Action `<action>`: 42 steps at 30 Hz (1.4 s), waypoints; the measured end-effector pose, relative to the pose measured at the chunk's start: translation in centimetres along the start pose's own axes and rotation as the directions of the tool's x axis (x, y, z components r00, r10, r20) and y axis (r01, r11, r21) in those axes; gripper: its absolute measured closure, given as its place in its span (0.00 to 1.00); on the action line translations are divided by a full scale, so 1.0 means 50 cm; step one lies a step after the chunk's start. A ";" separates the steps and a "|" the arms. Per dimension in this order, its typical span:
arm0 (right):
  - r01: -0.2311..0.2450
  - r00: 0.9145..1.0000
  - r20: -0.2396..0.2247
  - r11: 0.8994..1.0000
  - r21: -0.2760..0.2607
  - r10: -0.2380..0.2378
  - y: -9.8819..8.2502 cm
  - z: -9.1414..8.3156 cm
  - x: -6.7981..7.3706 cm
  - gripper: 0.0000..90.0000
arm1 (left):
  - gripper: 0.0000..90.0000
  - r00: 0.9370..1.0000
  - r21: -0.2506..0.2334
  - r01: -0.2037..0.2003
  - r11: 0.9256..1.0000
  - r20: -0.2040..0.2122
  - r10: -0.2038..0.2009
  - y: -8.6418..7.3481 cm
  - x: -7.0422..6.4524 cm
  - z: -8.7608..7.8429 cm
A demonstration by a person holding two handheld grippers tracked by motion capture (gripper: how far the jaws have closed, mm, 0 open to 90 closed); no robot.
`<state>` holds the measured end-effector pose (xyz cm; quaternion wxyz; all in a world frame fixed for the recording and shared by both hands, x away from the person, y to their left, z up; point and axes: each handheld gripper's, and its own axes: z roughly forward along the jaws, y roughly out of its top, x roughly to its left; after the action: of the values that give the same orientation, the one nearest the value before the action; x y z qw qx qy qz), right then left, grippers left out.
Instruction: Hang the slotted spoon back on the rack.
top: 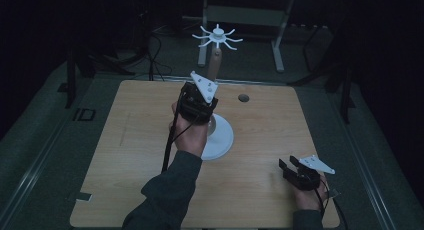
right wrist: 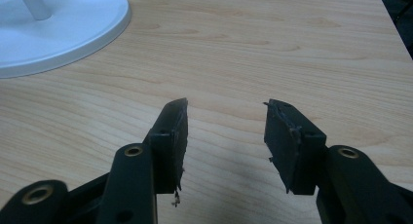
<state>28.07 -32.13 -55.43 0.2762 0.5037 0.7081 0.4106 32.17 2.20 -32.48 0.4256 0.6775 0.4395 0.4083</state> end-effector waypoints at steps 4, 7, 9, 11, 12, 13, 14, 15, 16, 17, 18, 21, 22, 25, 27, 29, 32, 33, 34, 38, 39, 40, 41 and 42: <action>-0.004 1.000 0.003 1.000 -0.003 0.004 -0.001 -0.004 -0.002 0.56 | 0.83 1.000 0.008 -0.002 1.000 -0.004 0.002 0.005 -0.001 0.006; -0.006 1.000 0.004 1.000 -0.001 0.006 -0.002 -0.004 -0.003 0.56 | 0.83 1.000 0.014 0.005 1.000 -0.010 -0.005 0.006 0.000 0.013; -0.004 1.000 0.004 1.000 0.000 0.004 -0.002 -0.003 -0.002 0.56 | 0.83 1.000 0.019 0.004 1.000 -0.011 -0.004 0.007 0.000 0.014; -0.002 1.000 0.003 1.000 0.000 0.002 -0.002 -0.003 -0.001 0.56 | 0.83 1.000 0.024 0.007 1.000 -0.013 -0.007 0.008 0.001 0.018; 0.000 1.000 0.004 1.000 0.000 0.000 -0.002 -0.003 -0.001 0.56 | 0.83 1.000 0.025 0.007 1.000 -0.015 -0.006 0.009 0.002 0.019; -0.001 1.000 0.003 1.000 0.001 0.001 -0.002 -0.002 -0.001 0.56 | 0.83 1.000 0.027 0.009 1.000 -0.016 -0.008 0.009 0.002 0.021; -0.004 1.000 0.002 1.000 0.002 0.004 -0.002 -0.002 -0.001 0.56 | 0.83 1.000 0.029 0.011 1.000 -0.016 -0.011 0.009 0.003 0.022; -0.004 1.000 0.002 1.000 0.002 0.004 -0.002 -0.002 -0.001 0.56 | 0.83 1.000 0.029 0.011 1.000 -0.016 -0.011 0.009 0.003 0.022; -0.004 1.000 0.002 1.000 0.002 0.004 -0.002 -0.002 -0.001 0.56 | 0.83 1.000 0.029 0.011 1.000 -0.016 -0.011 0.009 0.003 0.022; -0.002 1.000 0.003 1.000 0.000 0.002 -0.002 -0.003 -0.001 0.56 | 0.83 1.000 0.037 0.013 0.999 -0.021 -0.012 0.009 0.004 0.028; -0.003 1.000 0.003 1.000 0.001 0.003 -0.002 -0.003 -0.001 0.56 | 0.83 1.000 0.037 0.013 0.999 -0.021 -0.012 0.009 0.004 0.028; -0.003 1.000 0.002 1.000 0.003 0.003 -0.003 -0.002 0.000 0.56 | 0.83 1.000 0.041 0.019 0.999 -0.018 -0.019 0.008 0.004 0.033; -0.002 1.000 0.002 1.000 0.003 0.002 -0.003 -0.001 0.000 0.56 | 0.83 1.000 0.042 0.020 0.999 -0.015 -0.020 0.008 0.004 0.034; -0.002 1.000 0.001 1.000 0.003 0.002 -0.003 -0.001 0.000 0.56 | 0.83 1.000 0.043 0.023 0.999 -0.014 -0.022 0.009 0.003 0.034; -0.002 1.000 0.001 1.000 0.004 0.002 -0.003 -0.001 0.000 0.56 | 0.83 1.000 0.045 0.022 0.999 -0.015 -0.021 0.011 0.003 0.034; -0.002 1.000 0.001 1.000 0.004 0.001 -0.003 -0.001 0.000 0.56 | 0.83 1.000 0.043 0.024 0.999 -0.016 -0.024 0.012 0.004 0.034; -0.001 1.000 0.001 1.000 0.004 0.001 -0.003 -0.001 0.000 0.56 | 0.83 1.000 0.043 0.024 0.999 -0.018 -0.023 0.013 0.004 0.034; -0.002 1.000 0.001 1.000 0.003 0.002 -0.003 -0.001 0.000 0.56 | 0.83 1.000 0.043 0.024 0.999 -0.019 -0.023 0.013 0.004 0.035; -0.002 1.000 0.001 1.000 0.002 0.002 -0.003 -0.001 0.000 0.56 | 0.83 1.000 0.043 0.023 0.999 -0.021 -0.022 0.013 0.005 0.035; -0.002 1.000 0.002 1.000 0.003 0.002 -0.003 -0.002 0.000 0.56 | 0.83 0.999 0.045 0.024 0.999 -0.022 -0.024 0.013 0.004 0.037; -0.002 1.000 0.002 1.000 0.003 0.002 -0.003 -0.002 0.000 0.56 | 0.83 1.000 0.046 0.023 0.999 -0.022 -0.022 0.012 0.004 0.038; -0.002 1.000 0.002 1.000 0.003 0.002 -0.003 -0.002 0.000 0.56 | 0.83 1.000 0.048 0.022 0.999 -0.022 -0.021 0.011 0.004 0.038; -0.002 1.000 0.002 1.000 0.003 0.002 -0.003 -0.002 0.000 0.56 | 0.83 1.000 0.050 0.021 0.999 -0.022 -0.020 0.011 0.004 0.039; -0.002 1.000 0.002 1.000 0.003 0.002 -0.003 -0.002 0.000 0.56 | 0.83 1.000 0.051 0.020 0.999 -0.020 -0.019 0.010 0.004 0.040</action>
<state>27.95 -32.19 -55.51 0.2760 0.5052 0.7080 0.4091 34.20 1.85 -32.60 0.4077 0.6798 0.4605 0.3996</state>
